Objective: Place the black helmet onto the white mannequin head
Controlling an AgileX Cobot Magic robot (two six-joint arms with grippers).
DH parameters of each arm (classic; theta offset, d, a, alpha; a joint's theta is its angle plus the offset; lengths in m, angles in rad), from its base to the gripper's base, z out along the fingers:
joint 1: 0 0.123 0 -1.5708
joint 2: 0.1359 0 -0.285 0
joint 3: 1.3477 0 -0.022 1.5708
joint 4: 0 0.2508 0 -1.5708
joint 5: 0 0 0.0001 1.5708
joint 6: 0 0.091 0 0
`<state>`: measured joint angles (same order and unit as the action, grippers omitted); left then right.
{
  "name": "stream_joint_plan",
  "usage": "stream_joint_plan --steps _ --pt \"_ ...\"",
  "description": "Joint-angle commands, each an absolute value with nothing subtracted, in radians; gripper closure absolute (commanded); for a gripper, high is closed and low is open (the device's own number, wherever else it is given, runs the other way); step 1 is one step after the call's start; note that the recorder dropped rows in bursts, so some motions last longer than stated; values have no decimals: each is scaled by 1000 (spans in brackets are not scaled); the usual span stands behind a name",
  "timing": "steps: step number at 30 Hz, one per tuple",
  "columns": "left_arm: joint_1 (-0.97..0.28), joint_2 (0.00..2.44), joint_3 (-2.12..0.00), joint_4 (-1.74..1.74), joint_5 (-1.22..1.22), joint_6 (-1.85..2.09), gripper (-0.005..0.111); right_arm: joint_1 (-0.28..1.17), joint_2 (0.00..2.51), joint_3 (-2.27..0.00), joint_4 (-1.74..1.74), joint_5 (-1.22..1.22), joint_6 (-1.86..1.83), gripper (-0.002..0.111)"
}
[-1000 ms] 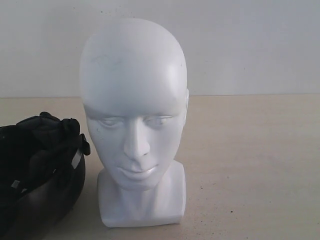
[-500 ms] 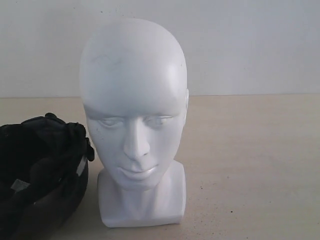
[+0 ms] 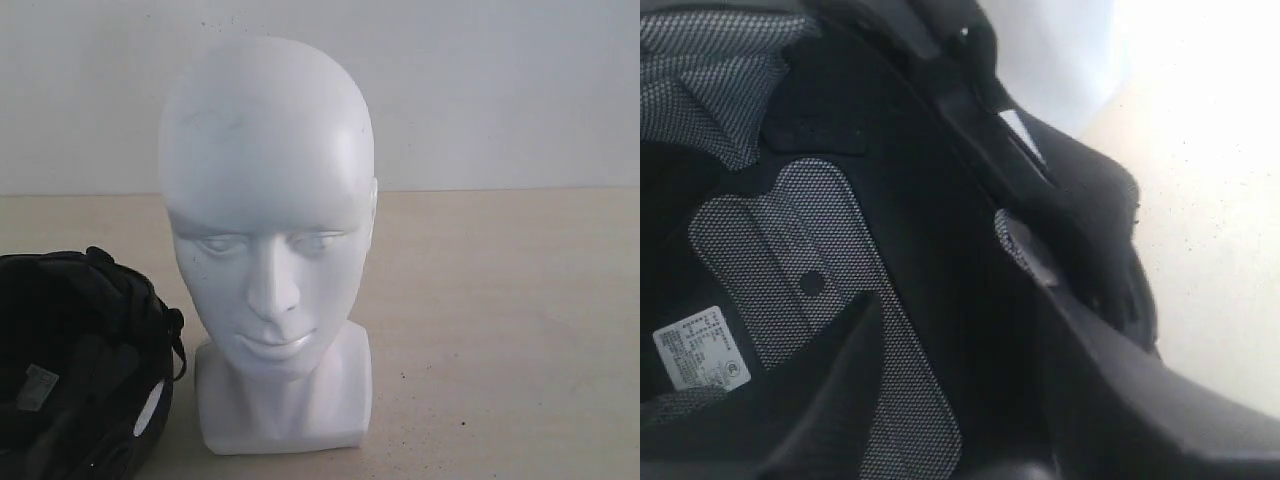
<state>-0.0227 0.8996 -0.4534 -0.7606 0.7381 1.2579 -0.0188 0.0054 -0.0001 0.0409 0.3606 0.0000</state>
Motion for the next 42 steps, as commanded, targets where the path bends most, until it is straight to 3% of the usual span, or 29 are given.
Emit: stream_joint_plan --steps 1,14,27,36,42 --pt "-25 891 -454 -776 727 1249 60 -16 0 0 41 355 0 108" --pt "-25 879 -454 -959 767 1375 60 -16 0 0 41 355 0 108" --pt "-25 705 -454 -1092 752 1376 60 -16 0 0 41 355 0 108" --pt "-25 522 -454 -754 528 636 60 -16 0 0 41 355 0 108" --pt "-93 513 -454 -133 488 14 62 -16 0 0 41 355 0 108"
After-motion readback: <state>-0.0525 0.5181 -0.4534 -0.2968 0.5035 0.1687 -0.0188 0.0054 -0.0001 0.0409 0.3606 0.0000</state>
